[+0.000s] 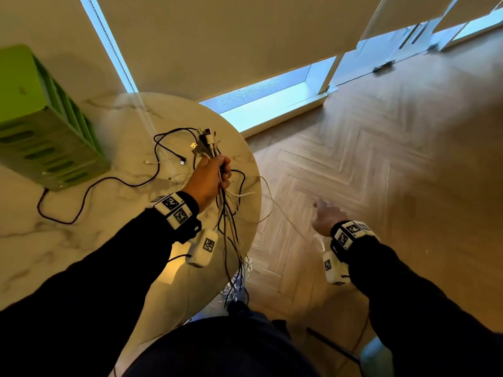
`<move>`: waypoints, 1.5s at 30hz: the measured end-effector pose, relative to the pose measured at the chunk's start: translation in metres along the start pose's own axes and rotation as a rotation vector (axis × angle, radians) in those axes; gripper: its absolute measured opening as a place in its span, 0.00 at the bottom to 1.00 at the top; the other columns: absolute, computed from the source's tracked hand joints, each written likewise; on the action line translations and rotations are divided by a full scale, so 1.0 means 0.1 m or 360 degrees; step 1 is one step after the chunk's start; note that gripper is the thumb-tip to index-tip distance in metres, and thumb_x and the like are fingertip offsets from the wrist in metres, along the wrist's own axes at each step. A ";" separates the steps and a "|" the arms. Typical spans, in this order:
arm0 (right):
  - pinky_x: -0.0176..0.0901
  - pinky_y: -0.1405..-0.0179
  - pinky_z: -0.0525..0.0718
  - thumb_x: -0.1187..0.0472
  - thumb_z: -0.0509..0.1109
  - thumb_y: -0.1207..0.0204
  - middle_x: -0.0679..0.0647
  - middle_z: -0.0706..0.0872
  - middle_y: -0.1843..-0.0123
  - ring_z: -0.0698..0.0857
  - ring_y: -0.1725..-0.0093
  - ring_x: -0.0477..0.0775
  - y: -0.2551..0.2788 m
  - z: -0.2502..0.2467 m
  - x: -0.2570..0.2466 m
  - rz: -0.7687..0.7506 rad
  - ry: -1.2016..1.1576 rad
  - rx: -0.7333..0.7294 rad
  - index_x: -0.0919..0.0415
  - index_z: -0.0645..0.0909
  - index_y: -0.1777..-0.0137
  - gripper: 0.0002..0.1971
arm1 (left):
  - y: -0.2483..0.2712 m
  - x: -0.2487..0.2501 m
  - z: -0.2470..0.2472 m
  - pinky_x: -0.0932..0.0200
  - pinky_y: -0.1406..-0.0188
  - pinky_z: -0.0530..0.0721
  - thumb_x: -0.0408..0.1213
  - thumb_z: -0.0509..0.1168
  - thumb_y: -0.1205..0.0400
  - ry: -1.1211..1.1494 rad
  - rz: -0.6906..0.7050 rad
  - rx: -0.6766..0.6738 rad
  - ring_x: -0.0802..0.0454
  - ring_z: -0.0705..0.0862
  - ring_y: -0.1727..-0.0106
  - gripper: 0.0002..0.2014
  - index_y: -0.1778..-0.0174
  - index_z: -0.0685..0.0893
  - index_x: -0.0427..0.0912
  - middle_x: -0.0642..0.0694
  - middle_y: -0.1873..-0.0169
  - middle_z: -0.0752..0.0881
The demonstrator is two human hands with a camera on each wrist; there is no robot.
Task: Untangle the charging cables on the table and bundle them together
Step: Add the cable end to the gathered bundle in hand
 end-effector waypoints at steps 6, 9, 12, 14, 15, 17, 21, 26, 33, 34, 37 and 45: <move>0.54 0.19 0.68 0.58 0.72 0.21 0.56 0.67 0.15 0.68 0.19 0.55 0.52 -0.21 -1.53 -0.1166 -0.0490 -0.0162 0.51 0.57 0.14 0.39 | 0.11 -0.06 0.13 0.62 0.73 0.73 0.34 0.54 0.09 0.0082 -0.0036 -0.0128 0.56 0.74 0.69 0.12 0.56 0.77 0.39 0.47 0.69 0.76; 0.49 0.39 0.82 0.56 0.67 0.14 0.57 0.87 0.40 0.85 0.43 0.55 0.78 -0.29 -1.93 -0.1408 -0.0463 -0.0239 0.58 0.74 0.27 0.18 | 0.11 -0.02 0.04 0.59 0.67 0.77 0.36 0.56 0.09 -0.0065 0.0007 -0.0095 0.53 0.75 0.68 0.11 0.55 0.78 0.39 0.47 0.69 0.77; 0.44 0.53 0.81 0.52 0.61 0.11 0.53 0.84 0.53 0.82 0.56 0.52 0.84 -0.50 -2.01 -0.1482 -0.0483 0.0007 0.60 0.80 0.41 0.12 | 0.09 0.04 -0.12 0.54 0.60 0.80 0.42 0.55 0.08 -0.0289 0.0085 -0.0066 0.52 0.77 0.66 0.14 0.55 0.78 0.40 0.47 0.67 0.78; 0.33 0.56 0.78 0.50 0.61 0.11 0.47 0.82 0.58 0.80 0.59 0.44 0.85 -0.70 -1.96 -0.1466 -0.0515 0.0190 0.59 0.81 0.44 0.14 | 0.12 0.09 -0.21 0.55 0.61 0.78 0.43 0.53 0.07 -0.0368 0.0127 -0.0018 0.51 0.75 0.68 0.16 0.57 0.76 0.41 0.45 0.67 0.76; 0.26 0.59 0.74 0.47 0.61 0.12 0.41 0.80 0.59 0.79 0.61 0.38 0.84 -0.77 -1.93 -0.1445 -0.0515 0.0215 0.58 0.81 0.44 0.14 | 0.12 0.09 -0.25 0.55 0.63 0.77 0.43 0.52 0.07 -0.0361 0.0124 0.0025 0.51 0.75 0.69 0.16 0.58 0.76 0.41 0.45 0.68 0.75; 0.23 0.62 0.72 0.46 0.59 0.12 0.40 0.80 0.60 0.78 0.62 0.33 0.86 -0.89 -1.90 -0.1401 -0.0511 0.0187 0.55 0.80 0.46 0.15 | 0.13 0.08 -0.30 0.55 0.64 0.76 0.45 0.52 0.07 -0.0347 0.0128 0.0074 0.51 0.74 0.69 0.17 0.58 0.76 0.42 0.45 0.69 0.75; 0.37 0.64 0.74 0.49 0.54 0.09 0.54 0.86 0.56 0.82 0.59 0.50 0.77 -1.15 -1.65 -0.1211 -0.0447 0.0489 0.58 0.78 0.50 0.16 | 0.14 0.07 -0.33 0.57 0.68 0.73 0.48 0.50 0.07 -0.0334 0.0122 0.0057 0.53 0.73 0.70 0.20 0.61 0.75 0.44 0.49 0.72 0.74; 0.49 0.40 0.77 0.56 0.55 0.10 0.59 0.85 0.34 0.83 0.37 0.62 0.36 -0.64 -0.98 -0.0660 0.0401 -0.0090 0.60 0.81 0.35 0.16 | 0.21 0.21 -0.27 0.58 0.72 0.69 0.45 0.50 0.06 0.0002 0.0110 -0.0085 0.53 0.69 0.74 0.20 0.63 0.72 0.43 0.52 0.77 0.71; 0.55 0.17 0.64 0.36 0.77 0.29 0.51 0.59 0.12 0.62 0.16 0.54 0.57 -0.33 -1.39 -0.0941 -0.0103 -0.0392 0.47 0.54 0.13 0.50 | 0.36 0.48 0.00 0.58 0.64 0.77 0.44 0.49 0.06 0.0096 0.0120 -0.0319 0.53 0.76 0.70 0.19 0.62 0.72 0.42 0.52 0.77 0.71; 0.54 0.17 0.63 0.34 0.79 0.33 0.50 0.57 0.12 0.61 0.15 0.52 0.69 -0.41 -1.59 -0.1077 -0.0218 -0.0352 0.46 0.51 0.12 0.55 | 0.38 0.49 0.03 0.57 0.63 0.78 0.44 0.49 0.06 0.0064 0.0127 -0.0344 0.52 0.77 0.70 0.19 0.62 0.72 0.42 0.52 0.76 0.71; 0.51 0.20 0.66 0.31 0.79 0.35 0.50 0.63 0.13 0.66 0.19 0.51 0.93 -0.51 -2.14 -0.1275 -0.0367 -0.0318 0.47 0.54 0.13 0.55 | 0.44 0.52 0.11 0.59 0.59 0.81 0.44 0.49 0.07 -0.0084 0.0154 -0.0414 0.50 0.79 0.65 0.20 0.63 0.73 0.42 0.52 0.75 0.73; 0.60 0.33 0.85 0.54 0.74 0.20 0.58 0.84 0.74 0.85 0.71 0.58 1.01 -0.27 -2.35 -0.1172 -0.1163 -0.0950 0.60 0.79 0.65 0.15 | 0.66 0.56 0.12 0.52 0.56 0.89 0.41 0.52 0.07 0.0044 -0.0118 -0.0520 0.43 0.88 0.59 0.15 0.53 0.78 0.38 0.48 0.71 0.76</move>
Point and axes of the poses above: each hand's wrist, its own y-axis away from the middle knuckle, its own z-axis out of the palm, x = y × z, the point moved 8 cm from there along -y, towards the middle knuckle
